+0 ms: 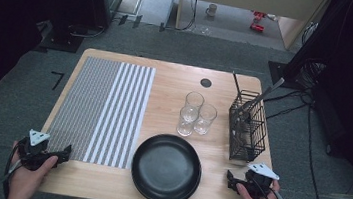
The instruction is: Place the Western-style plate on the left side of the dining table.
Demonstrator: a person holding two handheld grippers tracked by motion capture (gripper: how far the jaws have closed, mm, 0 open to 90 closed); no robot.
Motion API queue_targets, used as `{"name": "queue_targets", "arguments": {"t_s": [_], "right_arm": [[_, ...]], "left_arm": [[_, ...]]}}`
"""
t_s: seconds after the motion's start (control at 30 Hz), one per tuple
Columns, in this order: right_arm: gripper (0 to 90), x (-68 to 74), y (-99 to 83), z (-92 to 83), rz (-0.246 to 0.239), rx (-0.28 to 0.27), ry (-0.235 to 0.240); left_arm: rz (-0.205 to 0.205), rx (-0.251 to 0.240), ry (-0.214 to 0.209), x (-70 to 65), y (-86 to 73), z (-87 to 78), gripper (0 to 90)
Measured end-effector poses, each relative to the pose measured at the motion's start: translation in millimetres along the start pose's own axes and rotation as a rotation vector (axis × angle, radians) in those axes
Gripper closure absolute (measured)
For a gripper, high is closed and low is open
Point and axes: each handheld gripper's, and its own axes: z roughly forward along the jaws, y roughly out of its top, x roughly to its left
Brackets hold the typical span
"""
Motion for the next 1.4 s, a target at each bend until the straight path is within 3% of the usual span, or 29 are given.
{"name": "queue_targets", "arguments": {"t_s": [0.17, 0.27, 0.33, 0.5, 0.67, 0.93, 1.23, 1.4], "right_arm": [[0.2, 2.4, 1.9, 1.4, 0.004, 0.003, -0.002], [0.2, 4.7, 4.2, 0.8, 0.013, 0.014, -0.002], [0.2, 6.9, 6.2, -2.7, 0.023, -0.006, 0.002], [0.2, 12.0, 14.9, -15.8, 0.031, -0.045, 0.030], [0.2, 20.6, 23.3, -27.9, 0.029, -0.063, 0.036], [0.2, 36.3, 31.5, -46.4, 0.004, -0.090, 0.040], [0.2, 52.1, 40.0, -49.3, -0.016, -0.089, 0.071], [0.3, 60.7, 43.5, -49.2, -0.017, -0.095, 0.088]], "left_arm": [[0.010, 0.006, -0.010, 1.1, -0.9, -2.0, 0.0], [-0.001, -0.018, 0.015, 1.5, -0.9, -6.0, 0.0], [-0.036, -0.047, -0.007, 2.8, -0.2, -11.0, 0.0], [-0.046, -0.091, -0.038, -2.3, 4.3, -21.8, 0.0], [-0.040, -0.124, -0.051, -14.2, 10.9, -28.8, 0.0], [0.001, -0.150, -0.121, -38.3, 29.0, -31.2, 0.0], [0.047, -0.162, -0.168, -63.2, 38.0, -31.6, 0.0], [0.045, -0.167, -0.183, -71.7, 41.2, -31.2, 0.0]]}}
